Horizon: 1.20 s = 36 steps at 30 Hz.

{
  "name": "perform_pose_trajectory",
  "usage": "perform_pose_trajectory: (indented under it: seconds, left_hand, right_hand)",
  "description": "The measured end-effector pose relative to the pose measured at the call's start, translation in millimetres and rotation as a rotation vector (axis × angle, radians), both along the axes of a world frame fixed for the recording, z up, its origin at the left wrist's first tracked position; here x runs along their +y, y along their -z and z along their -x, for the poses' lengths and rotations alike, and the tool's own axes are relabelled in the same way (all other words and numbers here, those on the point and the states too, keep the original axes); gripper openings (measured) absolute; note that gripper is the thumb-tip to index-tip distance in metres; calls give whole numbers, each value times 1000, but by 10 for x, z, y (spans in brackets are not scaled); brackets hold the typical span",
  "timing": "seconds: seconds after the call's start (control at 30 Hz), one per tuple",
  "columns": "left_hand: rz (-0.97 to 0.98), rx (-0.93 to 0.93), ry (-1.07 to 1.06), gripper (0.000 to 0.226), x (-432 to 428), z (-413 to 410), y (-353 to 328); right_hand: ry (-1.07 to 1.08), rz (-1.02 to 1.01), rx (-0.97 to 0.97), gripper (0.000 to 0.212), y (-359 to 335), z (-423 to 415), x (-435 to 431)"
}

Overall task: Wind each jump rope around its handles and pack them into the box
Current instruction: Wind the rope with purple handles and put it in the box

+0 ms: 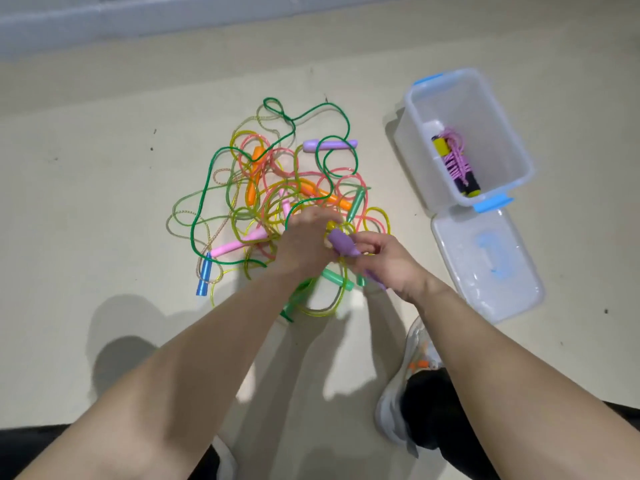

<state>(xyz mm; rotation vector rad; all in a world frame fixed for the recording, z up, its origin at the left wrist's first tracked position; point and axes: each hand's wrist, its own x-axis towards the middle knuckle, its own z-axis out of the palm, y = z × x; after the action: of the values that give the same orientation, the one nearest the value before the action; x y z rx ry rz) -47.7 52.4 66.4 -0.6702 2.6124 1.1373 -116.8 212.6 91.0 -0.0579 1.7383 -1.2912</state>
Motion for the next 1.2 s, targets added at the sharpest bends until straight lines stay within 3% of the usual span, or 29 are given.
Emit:
perform_pose_trajectory:
  seconds: [0.03, 0.13, 0.23, 0.3, 0.4, 0.47, 0.57, 0.7, 0.77, 0.87, 0.93, 1.0, 1.07, 1.13, 1.2]
  left_hand:
    - [-51, 20, -28, 20, -40, 2, -137]
    - [-171, -2, -108, 37, -220, -114, -469]
    - [-23, -138, 1, 36, -415, -349, -683]
    - [-3, -153, 16, 36, -516, -538, -795]
    - [-219, 14, -134, 41, -583, -670, -1126]
    - [-423, 140, -237, 33, -535, -642, -1535]
    - [-598, 266, -302, 29, -465, -570, -2203]
    - [-842, 442, -424, 28, -559, -583, -2764]
    - [-918, 549, -521, 28, -664, -582, -2938]
    - [-980, 674, -732, 28, -880, -618, -3083]
    - [-812, 550, -801, 34, -1055, -649, -2975]
    - [-432, 189, -703, 42, -1178, -725, -2809]
    - [-232, -86, -522, 37, -1196, -830, -2635]
    - [-296, -115, -265, 29, -1096, -885, -2484]
    - [-380, 0, 4, 47, -911, -876, -2352]
  right_hand:
    - [47, 4, 13, 36, -237, 34, -20]
    - [199, 55, 55, 13, -836, 125, -43]
    - [449, 312, -54, 19, -1347, 239, -142]
    - [520, 331, -34, 22, -1634, 303, -215]
    - [381, 96, 141, 15, -1906, 224, -318]
    - [226, 19, 121, 14, -1935, 21, -398]
    - [49, 82, 25, 19, -1926, -339, -534]
    - [-55, 294, -262, 28, -1931, -591, -716]
    - [-136, 324, -283, 33, -1958, -614, -753]
    - [-240, 170, 68, 28, -2106, -625, -746]
    - [-241, 179, 256, 25, -2202, -588, -760]
    - [-146, 268, 264, 28, -2314, -515, -812]
    - [-52, 365, 173, 28, -2451, -431, -893]
    - [-9, 458, 34, 27, -2589, -382, -1004]
    - [-9, 511, -84, 26, -2693, -384, -1112]
